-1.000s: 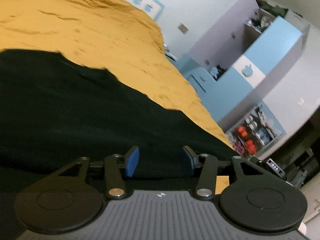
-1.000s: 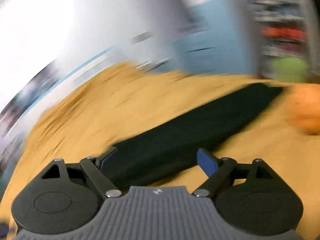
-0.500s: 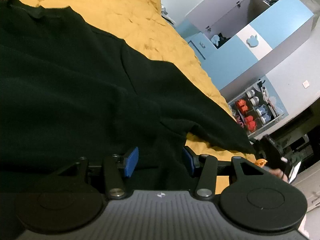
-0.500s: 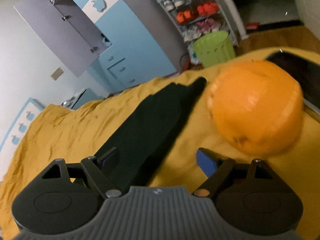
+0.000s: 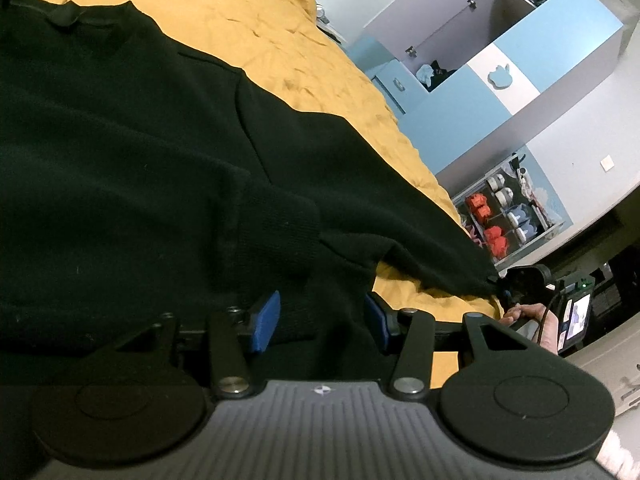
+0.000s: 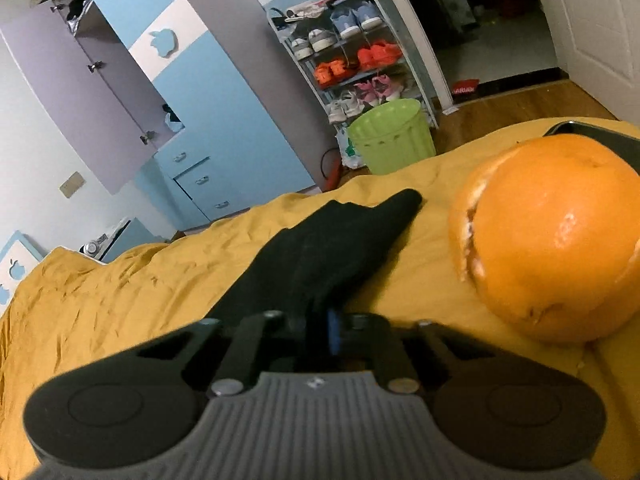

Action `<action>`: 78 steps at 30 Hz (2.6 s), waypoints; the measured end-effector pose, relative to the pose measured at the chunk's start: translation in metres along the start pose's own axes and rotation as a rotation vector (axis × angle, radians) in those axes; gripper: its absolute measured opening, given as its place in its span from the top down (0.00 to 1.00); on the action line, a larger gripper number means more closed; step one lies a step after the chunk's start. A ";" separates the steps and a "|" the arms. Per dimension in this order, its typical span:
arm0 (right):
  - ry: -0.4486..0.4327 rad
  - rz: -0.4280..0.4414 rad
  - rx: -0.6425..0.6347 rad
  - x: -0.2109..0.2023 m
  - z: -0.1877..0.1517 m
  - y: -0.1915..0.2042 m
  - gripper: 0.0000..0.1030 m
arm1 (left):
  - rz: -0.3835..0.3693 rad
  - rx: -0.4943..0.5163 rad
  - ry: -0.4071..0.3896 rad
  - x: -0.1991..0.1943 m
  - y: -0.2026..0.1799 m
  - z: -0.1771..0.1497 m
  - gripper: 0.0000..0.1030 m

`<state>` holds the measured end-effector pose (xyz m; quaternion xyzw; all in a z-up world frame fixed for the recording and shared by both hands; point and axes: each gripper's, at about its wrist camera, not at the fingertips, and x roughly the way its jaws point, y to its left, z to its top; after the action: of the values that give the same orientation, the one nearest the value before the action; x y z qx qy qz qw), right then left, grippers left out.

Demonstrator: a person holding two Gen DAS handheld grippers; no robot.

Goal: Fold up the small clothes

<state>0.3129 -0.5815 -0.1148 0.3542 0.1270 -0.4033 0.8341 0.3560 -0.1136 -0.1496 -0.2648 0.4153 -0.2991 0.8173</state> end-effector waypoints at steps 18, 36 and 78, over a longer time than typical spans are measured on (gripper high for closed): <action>-0.075 0.526 -0.241 -0.163 -0.005 0.139 1.00 | 0.053 0.015 -0.213 -0.141 0.022 0.013 0.45; 0.637 1.034 -0.845 -0.334 -0.404 0.262 0.56 | 0.264 -0.313 -0.419 -0.288 0.160 -0.058 0.45; 0.636 0.712 -0.575 -0.187 -0.217 0.130 0.38 | 0.668 0.271 -0.479 -0.204 0.099 -0.007 0.96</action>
<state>0.3080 -0.2666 -0.1137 0.2378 0.3499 0.0810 0.9025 0.2792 0.0972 -0.1144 -0.0680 0.2337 0.0000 0.9699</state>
